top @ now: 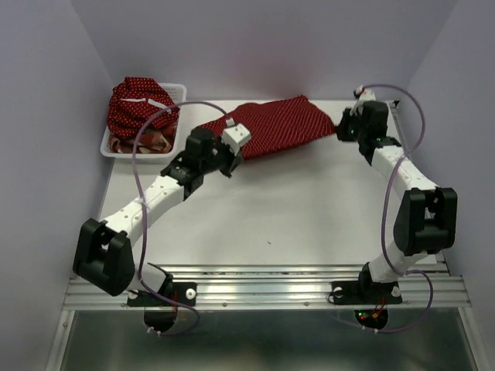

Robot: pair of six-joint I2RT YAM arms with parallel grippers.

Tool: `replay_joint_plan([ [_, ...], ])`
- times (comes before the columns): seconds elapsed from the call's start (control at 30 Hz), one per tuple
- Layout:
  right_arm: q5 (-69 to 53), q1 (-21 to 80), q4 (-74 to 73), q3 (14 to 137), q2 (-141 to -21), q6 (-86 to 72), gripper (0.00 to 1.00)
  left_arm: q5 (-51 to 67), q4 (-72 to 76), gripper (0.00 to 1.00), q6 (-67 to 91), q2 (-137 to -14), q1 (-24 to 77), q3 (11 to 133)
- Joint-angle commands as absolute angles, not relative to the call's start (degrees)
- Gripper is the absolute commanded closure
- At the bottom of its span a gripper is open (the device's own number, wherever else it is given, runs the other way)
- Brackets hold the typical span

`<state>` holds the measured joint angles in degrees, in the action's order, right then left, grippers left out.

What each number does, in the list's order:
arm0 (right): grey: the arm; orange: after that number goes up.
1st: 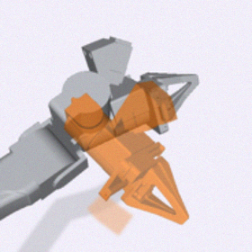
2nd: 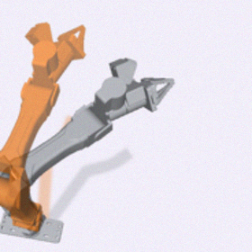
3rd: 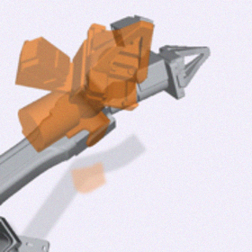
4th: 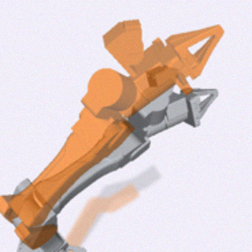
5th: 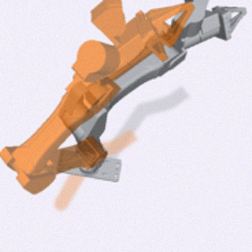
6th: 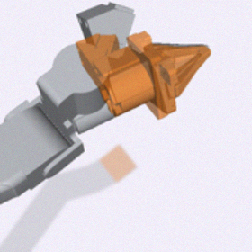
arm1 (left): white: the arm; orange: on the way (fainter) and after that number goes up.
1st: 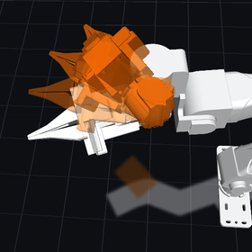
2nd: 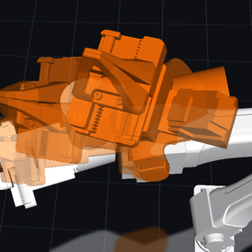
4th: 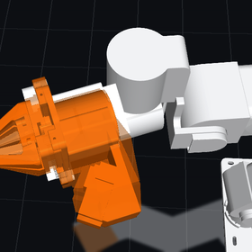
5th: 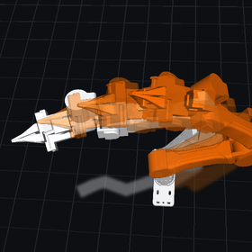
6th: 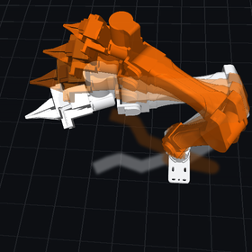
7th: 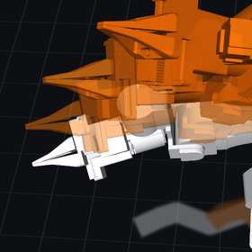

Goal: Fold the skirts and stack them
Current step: Flatten the skirt out

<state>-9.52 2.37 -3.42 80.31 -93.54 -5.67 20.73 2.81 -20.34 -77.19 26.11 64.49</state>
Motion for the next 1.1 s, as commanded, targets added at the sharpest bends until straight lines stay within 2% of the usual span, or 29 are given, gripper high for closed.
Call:
replay_joint_plan([
  [0.0,7.88,-0.35,-2.28,64.71,-90.54,-5.0,0.85,23.38,6.52,1.0,-3.72,-77.34,32.5,55.21],
  [0.07,15.07,-0.87,-5.18,61.02,-86.86,-7.11,0.36,18.74,3.01,0.6,2.88,-77.43,39.5,53.01],
  [0.1,16.33,-0.88,-7.97,61.08,-85.97,-7.38,0.05,16.63,1.68,0.15,4.03,-77.08,41.81,52.82],
  [0.13,16.7,-0.88,-10.0,61.95,-85.26,-8.86,0.0,13.48,0.45,0.01,4.91,-76.47,43.75,53.0],
  [0.23,14.69,-0.88,-16.06,65.65,-83.68,-12.03,0.0,10.3,-2.98,0.01,5.54,-72.18,46.93,55.53],
  [0.43,-4.63,-0.88,-17.49,65.31,-80.42,-15.9,0.0,0.46,-4.31,0.01,2.29,-70.57,46.85,62.48],
  [0.47,-7.88,0.86,-17.66,64.61,-80.25,-17.47,0.0,-5.91,-3.09,0.01,2.29,-72.32,46.58,63.27],
  [0.53,-8.18,3.68,-19.06,63.9,-80.07,-18.28,0.0,-8.87,-2.81,0.01,2.72,-75.66,44.92,66.6],
  [0.67,-5.71,15.17,-22.32,61.36,-81.12,-20.91,0.0,-4.5,-7.89,0.01,7.28,-90.74,33.09,76.97],
  [0.8,-7.2,20.9,-24.26,57.67,-82.26,-24.6,0.0,-1.94,-14.56,0.01,10.63,-105.0,26.04,89.01],
  [0.93,-8.88,24.68,-27.23,55.99,-84.72,-26.45,0.0,3.85,-17.22,0.01,10.72,-115.47,22.25,99.29],
  [1.07,-8.52,24.7,-29.7,53.18,-85.6,-29.26,0.0,1.33,-16.88,0.01,11.78,-119.53,20.57,101.08],
])
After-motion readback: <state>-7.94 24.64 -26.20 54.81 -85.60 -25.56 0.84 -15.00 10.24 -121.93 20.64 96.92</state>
